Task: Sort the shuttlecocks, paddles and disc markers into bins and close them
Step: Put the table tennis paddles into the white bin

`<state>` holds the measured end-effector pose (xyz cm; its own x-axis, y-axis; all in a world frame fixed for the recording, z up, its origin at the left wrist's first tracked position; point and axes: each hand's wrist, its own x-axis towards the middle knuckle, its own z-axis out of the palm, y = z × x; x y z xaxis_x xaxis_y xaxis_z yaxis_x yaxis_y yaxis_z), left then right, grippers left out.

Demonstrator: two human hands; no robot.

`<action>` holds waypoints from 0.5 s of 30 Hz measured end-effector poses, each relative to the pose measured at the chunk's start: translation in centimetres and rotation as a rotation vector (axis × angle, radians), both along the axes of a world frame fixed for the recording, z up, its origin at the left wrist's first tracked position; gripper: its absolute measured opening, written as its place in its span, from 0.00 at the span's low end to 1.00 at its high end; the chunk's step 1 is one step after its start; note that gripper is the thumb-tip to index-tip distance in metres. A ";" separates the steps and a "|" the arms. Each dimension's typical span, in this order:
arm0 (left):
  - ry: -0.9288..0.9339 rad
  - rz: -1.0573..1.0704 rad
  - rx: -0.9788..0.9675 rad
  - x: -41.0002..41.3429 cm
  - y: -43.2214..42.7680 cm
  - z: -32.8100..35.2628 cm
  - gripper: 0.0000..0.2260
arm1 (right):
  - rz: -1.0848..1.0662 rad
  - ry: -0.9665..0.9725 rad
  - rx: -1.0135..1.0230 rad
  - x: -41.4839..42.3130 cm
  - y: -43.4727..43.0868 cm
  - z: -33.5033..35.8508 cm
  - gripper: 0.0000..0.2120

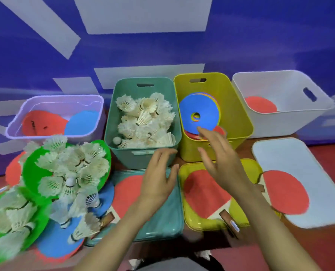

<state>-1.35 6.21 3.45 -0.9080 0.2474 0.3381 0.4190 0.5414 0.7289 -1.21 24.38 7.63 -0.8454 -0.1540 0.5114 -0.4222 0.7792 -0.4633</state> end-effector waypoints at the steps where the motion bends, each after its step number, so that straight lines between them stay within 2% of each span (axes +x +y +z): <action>1: -0.033 -0.026 -0.026 0.7 1.6 -0.9 0.15 | -0.031 -0.022 -0.010 0.9 1.9 -0.6 0.21; 5: -0.374 -0.006 -0.257 4.1 7.8 -4.4 0.17 | -0.197 -0.216 -0.033 3.8 9.5 -4.8 0.21; 9: -0.708 0.025 -0.605 7.1 13.9 -7.1 0.24 | -0.366 -0.651 0.000 5.4 15.2 -10.9 0.23; 12: -0.775 0.087 -0.687 8.6 17.2 -8.7 0.28 | -0.354 -0.773 0.084 5.9 17.2 -13.9 0.20; 15: -0.734 0.166 -0.748 9.8 19.9 -9.5 0.31 | -0.331 -0.844 0.203 5.6 18.0 -15.3 0.22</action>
<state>8.47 26.11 -6.04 -0.8693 0.0196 -0.4940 -0.1092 0.9669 0.2306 4.41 42.38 -7.67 -0.9421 0.1427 -0.3036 0.2513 0.8997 -0.3570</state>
